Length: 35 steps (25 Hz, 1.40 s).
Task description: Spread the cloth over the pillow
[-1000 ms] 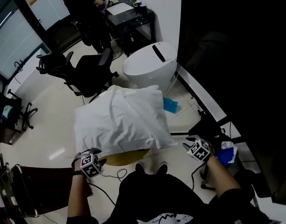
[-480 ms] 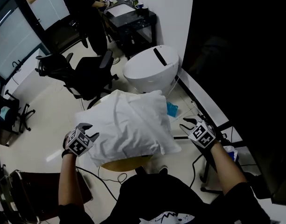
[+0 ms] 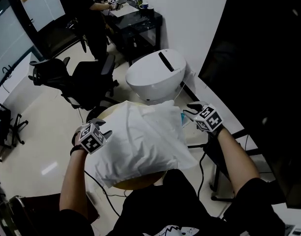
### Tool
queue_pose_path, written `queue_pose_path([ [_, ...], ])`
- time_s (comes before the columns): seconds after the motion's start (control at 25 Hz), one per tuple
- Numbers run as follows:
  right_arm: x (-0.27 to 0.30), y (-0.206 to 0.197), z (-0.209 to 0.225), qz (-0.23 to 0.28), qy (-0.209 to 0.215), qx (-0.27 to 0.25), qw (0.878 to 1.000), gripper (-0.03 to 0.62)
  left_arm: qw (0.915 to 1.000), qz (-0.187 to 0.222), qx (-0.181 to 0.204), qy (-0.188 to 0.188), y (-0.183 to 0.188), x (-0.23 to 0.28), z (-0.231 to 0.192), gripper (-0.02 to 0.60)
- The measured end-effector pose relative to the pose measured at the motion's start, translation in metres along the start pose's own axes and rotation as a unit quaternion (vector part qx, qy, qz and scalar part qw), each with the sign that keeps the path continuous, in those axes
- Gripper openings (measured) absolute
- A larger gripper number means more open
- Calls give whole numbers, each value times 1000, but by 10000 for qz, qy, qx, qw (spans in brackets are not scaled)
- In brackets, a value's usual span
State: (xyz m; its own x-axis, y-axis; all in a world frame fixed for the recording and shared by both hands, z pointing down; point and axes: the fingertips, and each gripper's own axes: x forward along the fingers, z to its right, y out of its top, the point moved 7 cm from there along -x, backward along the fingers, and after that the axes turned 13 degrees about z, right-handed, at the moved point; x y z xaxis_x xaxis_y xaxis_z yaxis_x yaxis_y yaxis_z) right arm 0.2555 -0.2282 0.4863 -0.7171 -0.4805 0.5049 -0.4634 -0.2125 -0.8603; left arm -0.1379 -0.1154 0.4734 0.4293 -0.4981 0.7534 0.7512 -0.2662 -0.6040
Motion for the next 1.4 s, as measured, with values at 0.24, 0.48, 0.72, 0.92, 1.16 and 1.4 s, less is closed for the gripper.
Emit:
queue_pose_path([
  [0.24, 61, -1, 1, -88, 1160, 162, 9931, 143, 9970, 414, 147, -634, 43, 37, -15, 176],
  [0.48, 103, -25, 9, -402, 1994, -297, 9787, 197, 9832, 529, 233, -1732, 91, 106, -40, 178],
  [0.72, 124, -43, 21, -588, 2451, -217, 9675, 218, 9702, 42, 403, -2391, 101, 178, -58, 216],
  [0.92, 129, -48, 12, -488, 2661, -28, 9627, 163, 9584, 235, 33, -2844, 98, 202, -50, 213],
  [1.16, 109, -39, 3, -258, 2471, -400, 9678, 17, 9589, 186, 705, -2743, 103, 190, -37, 34],
  [1.4, 63, -1, -14, 172, 2170, -1136, 9694, 14, 9618, 511, 2045, -1746, 130, 135, -18, 3],
])
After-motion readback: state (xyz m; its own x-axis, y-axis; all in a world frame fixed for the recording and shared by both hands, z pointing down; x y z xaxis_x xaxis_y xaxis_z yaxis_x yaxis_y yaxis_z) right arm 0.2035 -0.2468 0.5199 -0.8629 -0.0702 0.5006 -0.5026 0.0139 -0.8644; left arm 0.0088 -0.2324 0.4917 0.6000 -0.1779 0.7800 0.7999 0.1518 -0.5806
